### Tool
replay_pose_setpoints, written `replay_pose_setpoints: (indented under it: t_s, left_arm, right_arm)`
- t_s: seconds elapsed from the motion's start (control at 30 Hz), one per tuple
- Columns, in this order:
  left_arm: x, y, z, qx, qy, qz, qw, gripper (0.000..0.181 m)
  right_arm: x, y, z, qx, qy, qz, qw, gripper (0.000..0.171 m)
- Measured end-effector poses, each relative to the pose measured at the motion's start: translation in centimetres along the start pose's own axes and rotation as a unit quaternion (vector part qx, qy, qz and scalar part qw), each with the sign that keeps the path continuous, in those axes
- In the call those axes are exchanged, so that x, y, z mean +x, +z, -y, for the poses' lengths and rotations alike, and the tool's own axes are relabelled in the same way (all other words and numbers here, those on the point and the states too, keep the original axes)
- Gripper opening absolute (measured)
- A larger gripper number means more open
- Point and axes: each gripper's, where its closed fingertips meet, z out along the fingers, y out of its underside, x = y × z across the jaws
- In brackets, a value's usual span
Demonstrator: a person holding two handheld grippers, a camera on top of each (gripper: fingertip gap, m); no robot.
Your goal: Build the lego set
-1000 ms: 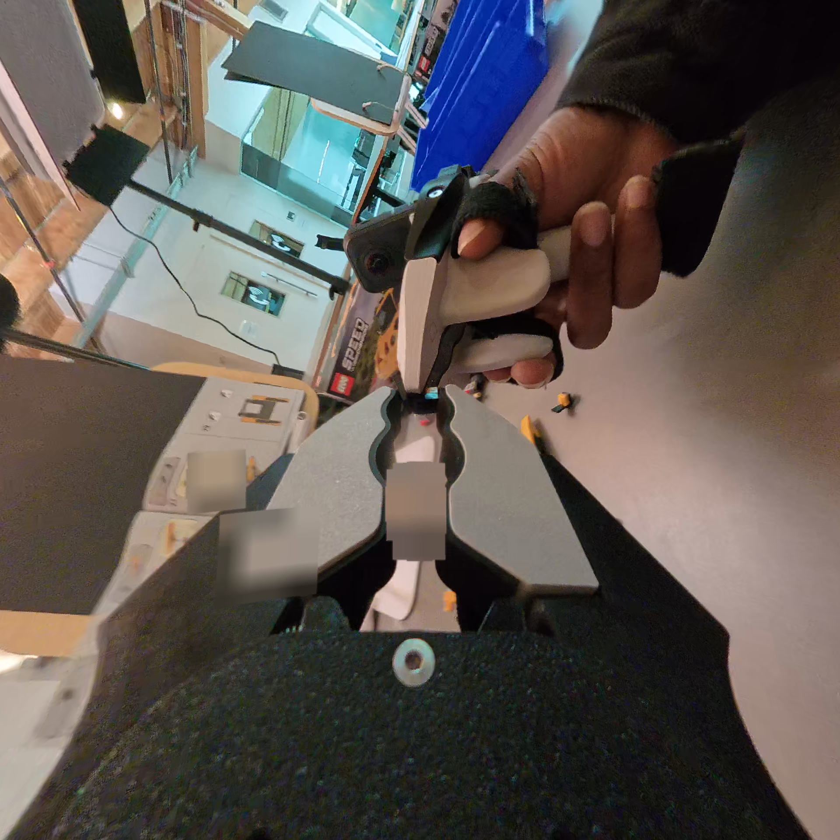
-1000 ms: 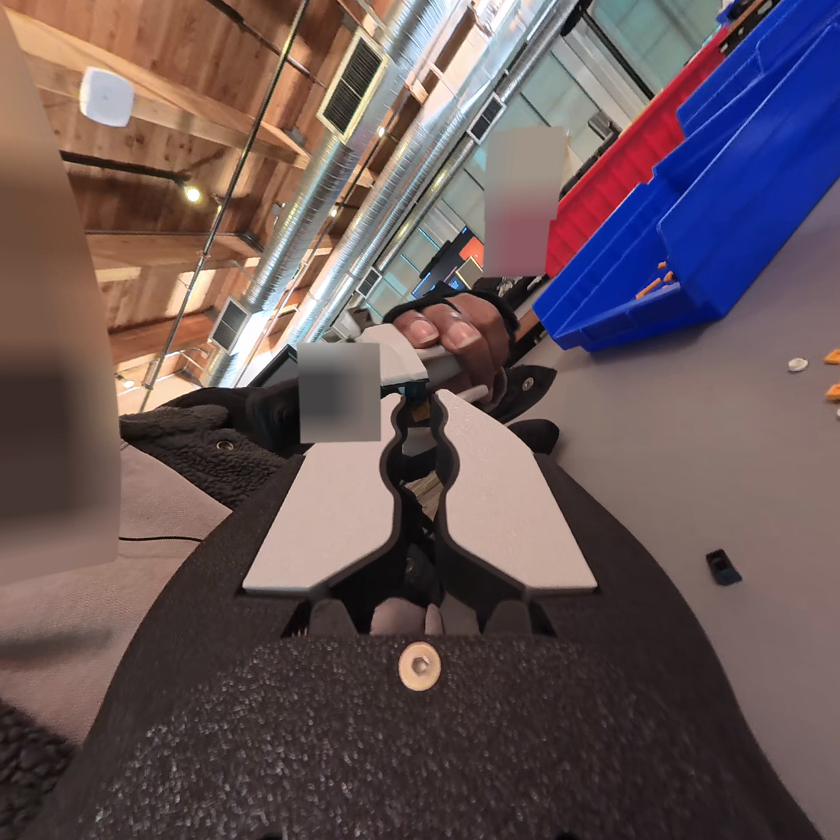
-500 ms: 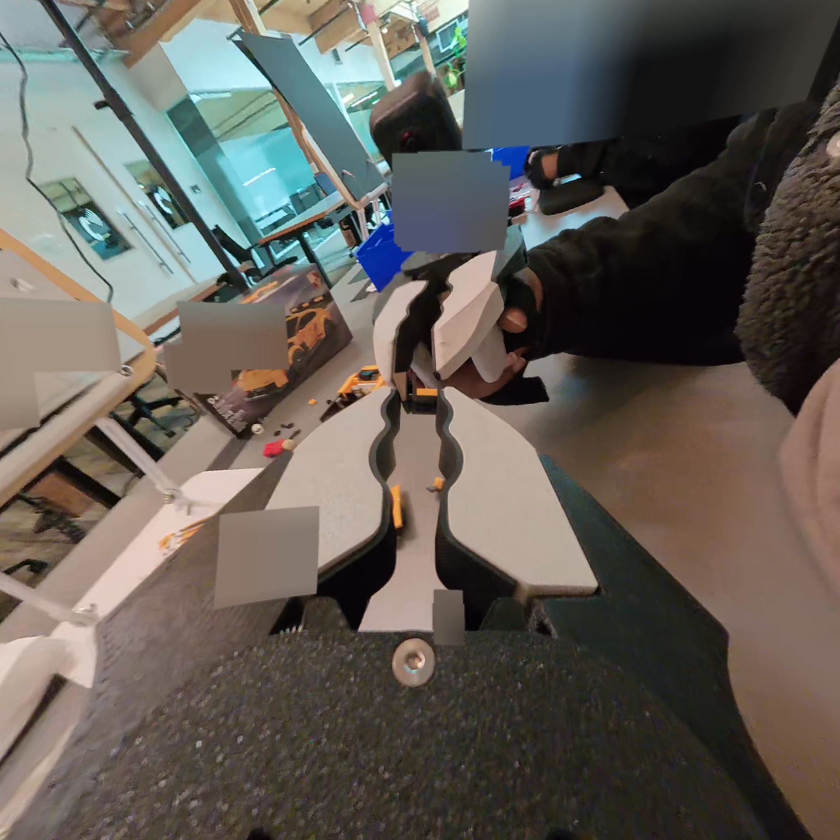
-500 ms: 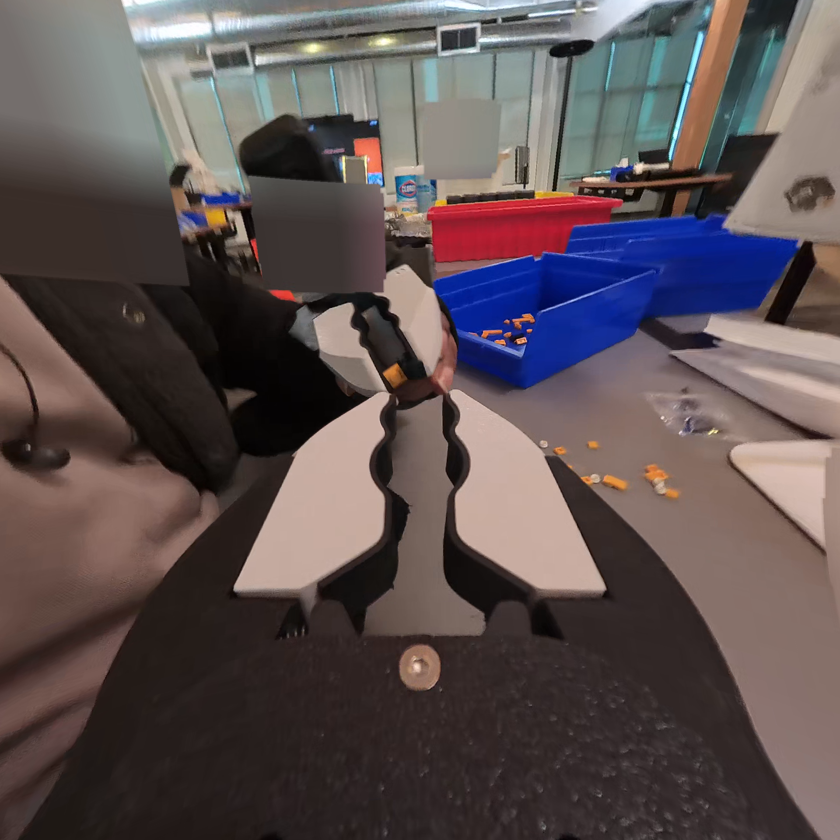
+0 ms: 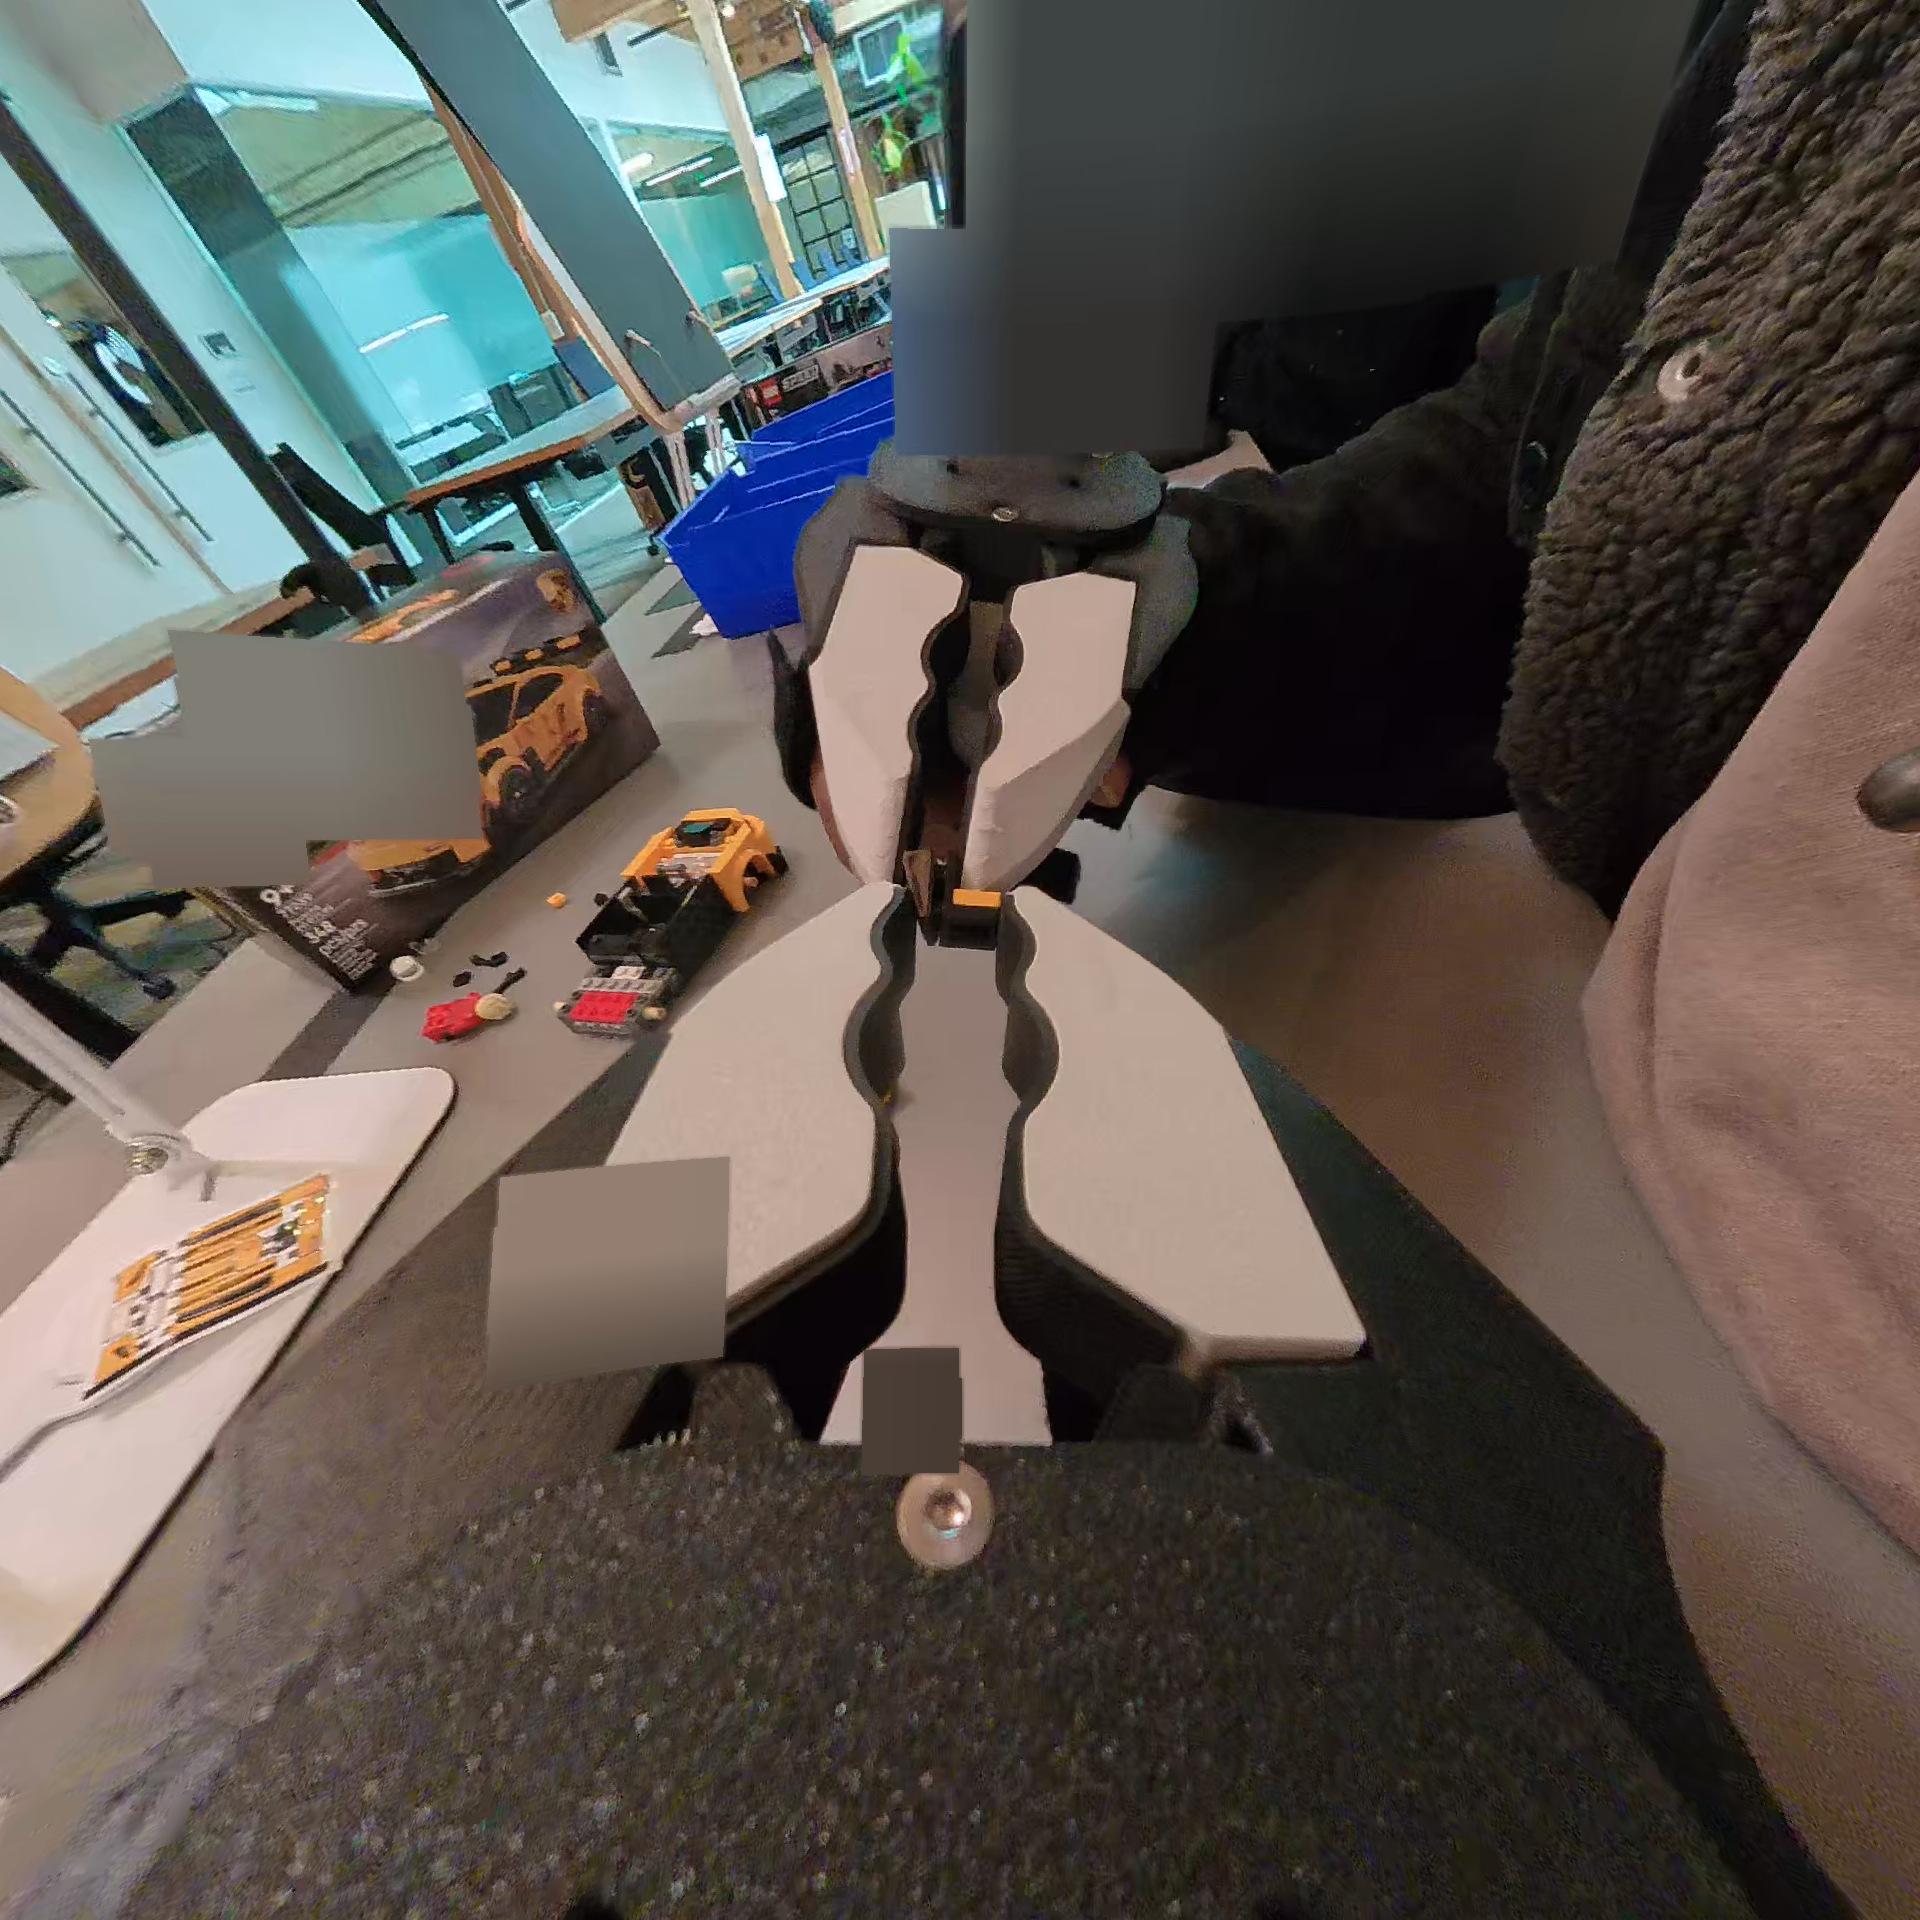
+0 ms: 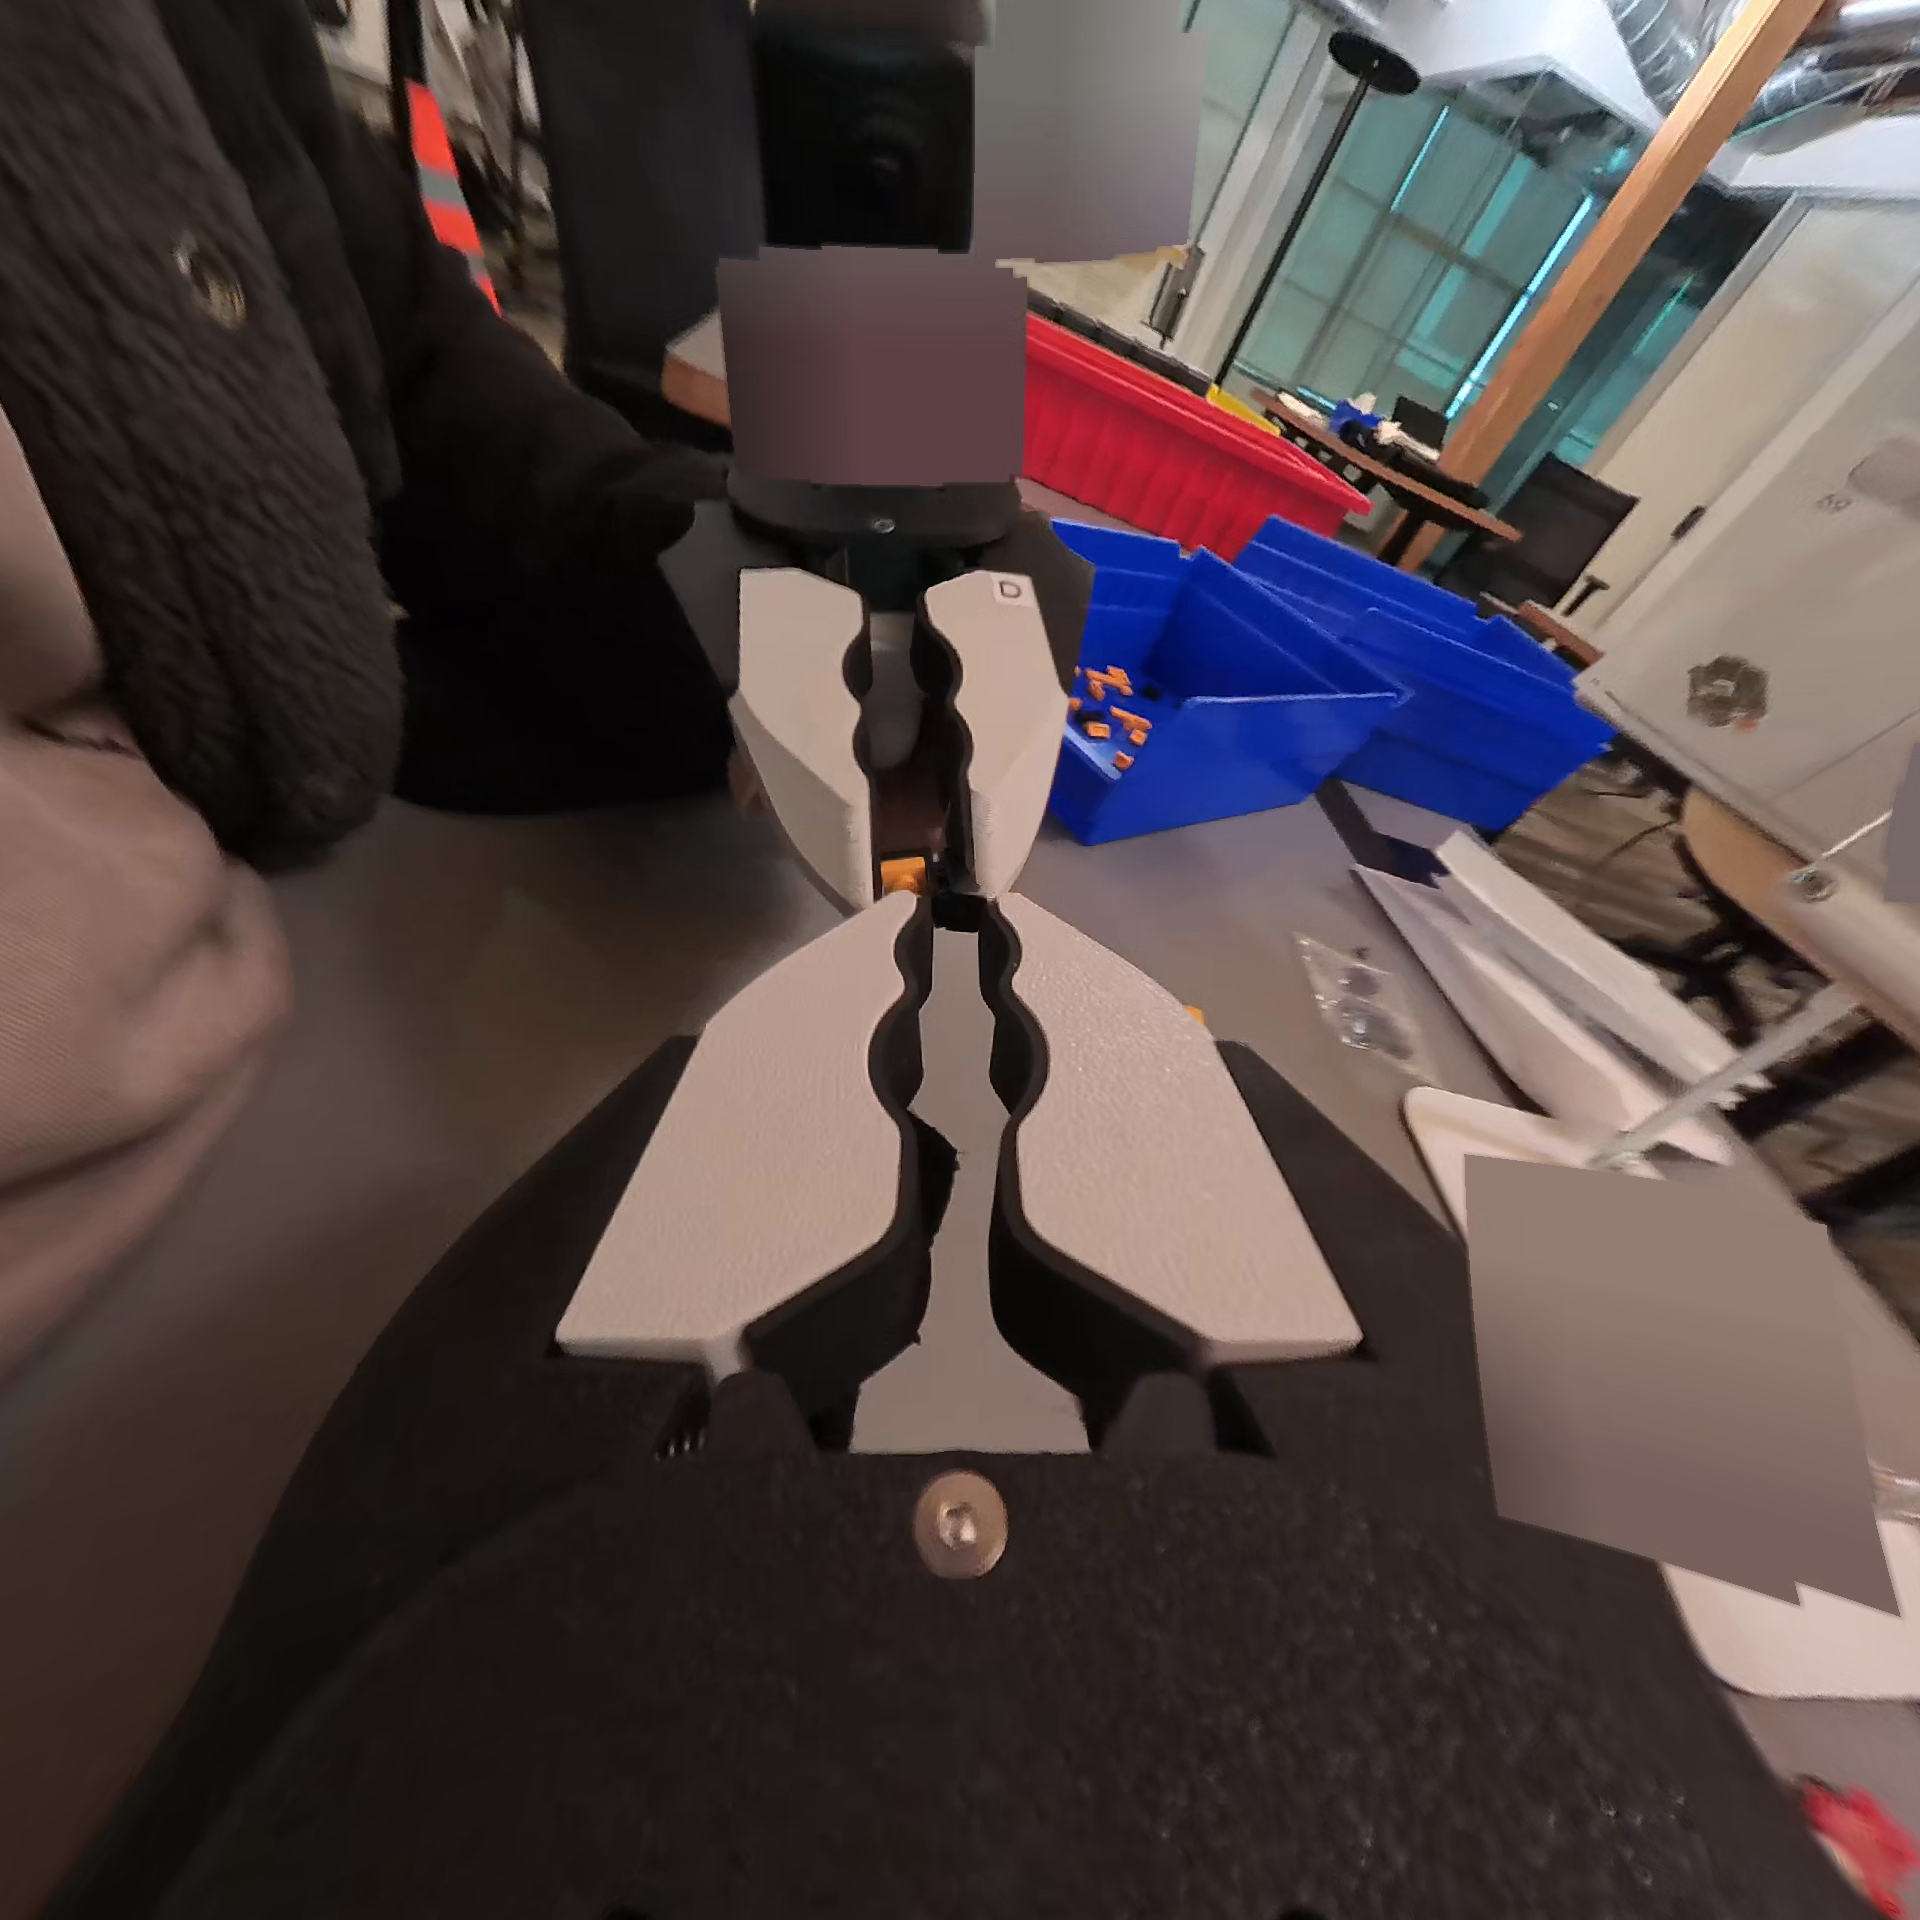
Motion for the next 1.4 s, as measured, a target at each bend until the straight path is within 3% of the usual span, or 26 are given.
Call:
replay_pose_setpoints:
  t_s: [0.77,0.97,1.27,1.4]
  left_arm:
    - [-0.1,-0.2,-0.6,-0.01,-0.023,-0.006,1.0,0.015]
    - [-0.1,-0.5,-0.4,-0.006,-0.032,-0.009,0.999,0.007]
    - [-0.1,-1.2,-0.1,0.001,-0.032,-0.015,0.999,0.014]
    - [0.5,-1.0,0.0,-0.001,-0.029,-0.027,0.999,0.007]
  right_arm:
    - [0.0,0.7,-1.8,-0.035,0.044,0.003,0.998,0.008]
    - [-0.4,1.0,-1.8,-0.024,0.065,0.017,0.997,0.008]
    - [-0.3,1.1,-1.4,-0.014,0.061,0.013,0.998,0.008]
    - [-0.7,1.2,-1.4,-0.012,0.054,0.017,0.998,0.008]
